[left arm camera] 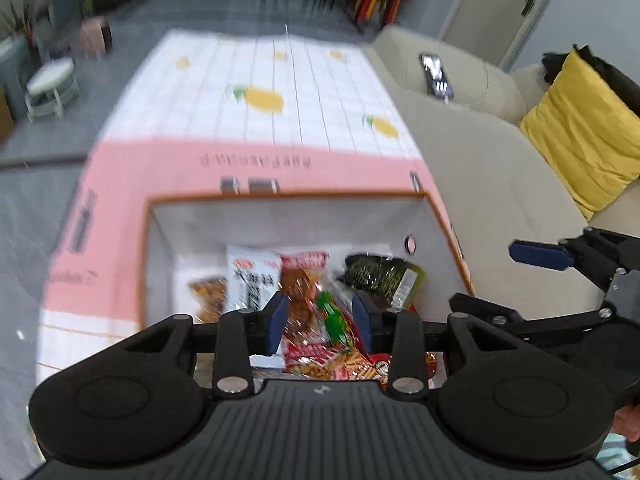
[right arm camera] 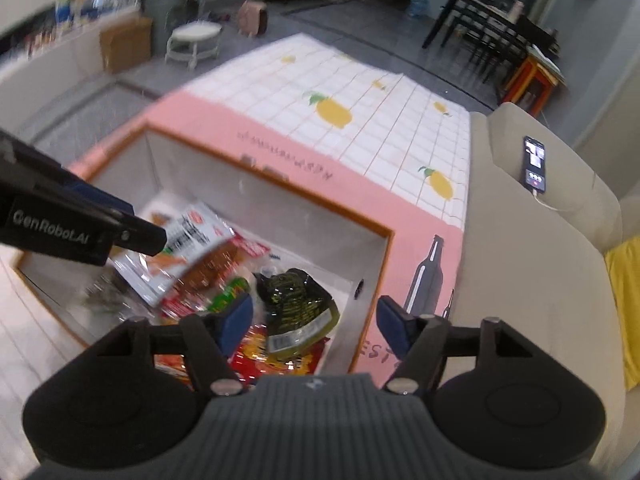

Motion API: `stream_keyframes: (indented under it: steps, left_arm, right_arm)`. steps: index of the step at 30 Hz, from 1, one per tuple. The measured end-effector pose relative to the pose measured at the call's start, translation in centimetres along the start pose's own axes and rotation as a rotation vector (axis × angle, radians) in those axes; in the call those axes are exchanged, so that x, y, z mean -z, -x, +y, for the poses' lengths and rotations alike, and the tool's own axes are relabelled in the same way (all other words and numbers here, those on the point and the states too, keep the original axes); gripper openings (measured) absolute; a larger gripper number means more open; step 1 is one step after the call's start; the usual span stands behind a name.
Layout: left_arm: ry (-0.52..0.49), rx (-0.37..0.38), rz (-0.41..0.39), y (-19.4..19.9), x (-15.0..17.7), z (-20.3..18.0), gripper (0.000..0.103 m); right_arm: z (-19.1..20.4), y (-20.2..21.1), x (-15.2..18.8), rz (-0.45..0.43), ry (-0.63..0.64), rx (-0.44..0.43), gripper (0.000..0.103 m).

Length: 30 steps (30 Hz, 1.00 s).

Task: Organize snacks

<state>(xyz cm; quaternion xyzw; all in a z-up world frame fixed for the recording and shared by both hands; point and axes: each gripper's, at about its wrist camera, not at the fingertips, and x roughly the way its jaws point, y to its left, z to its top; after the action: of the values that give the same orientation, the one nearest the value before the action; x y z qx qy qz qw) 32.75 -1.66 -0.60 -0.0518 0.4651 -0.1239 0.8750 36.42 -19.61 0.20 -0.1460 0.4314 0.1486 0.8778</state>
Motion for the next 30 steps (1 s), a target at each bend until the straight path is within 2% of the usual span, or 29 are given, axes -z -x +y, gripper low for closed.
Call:
stream_keyframes:
  steps: [4, 8, 12, 16, 19, 23, 26, 30]
  left_arm:
    - [-0.085, -0.058, -0.132, 5.4, 1.2, -1.6, 0.045]
    - [-0.137, -0.104, -0.261, 10.9, 3.4, -3.4, 0.049]
    - [-0.179, -0.134, -0.377, 15.5, 6.4, -4.8, 0.052]
    - [-0.228, -0.206, -0.461, 18.8, 10.2, -6.7, 0.053]
    - [-0.213, -0.218, -0.497, 20.3, 13.0, -7.5, 0.058]
    - [-0.17, -0.234, -0.503, 20.6, 16.0, -7.1, 0.062]
    - [-0.159, -0.24, -0.497, 20.4, 17.8, -6.6, 0.069]
    - [-0.148, -0.29, -0.497, 19.9, 19.6, -6.6, 0.074]
  right_arm:
    - [-0.1, 4.3, 0.4, -0.052, -0.083, -0.015, 0.07]
    - [1.1, 9.9, 2.2, -0.162, -0.117, -0.039, 0.072]
    - [2.7, 15.4, 4.8, -0.259, -0.149, -0.061, 0.073]
    - [4.4, 19.6, 7.7, -0.336, -0.184, -0.058, 0.076]
    - [6.2, 21.9, 10.2, -0.368, -0.205, -0.004, 0.077]
    - [8.8, 24.2, 14.3, -0.429, -0.242, 0.055, 0.082]
    - [10.5, 25.2, 17.2, -0.465, -0.282, 0.09, 0.086]
    - [11.8, 25.1, 19.7, -0.468, -0.353, 0.16, 0.086]
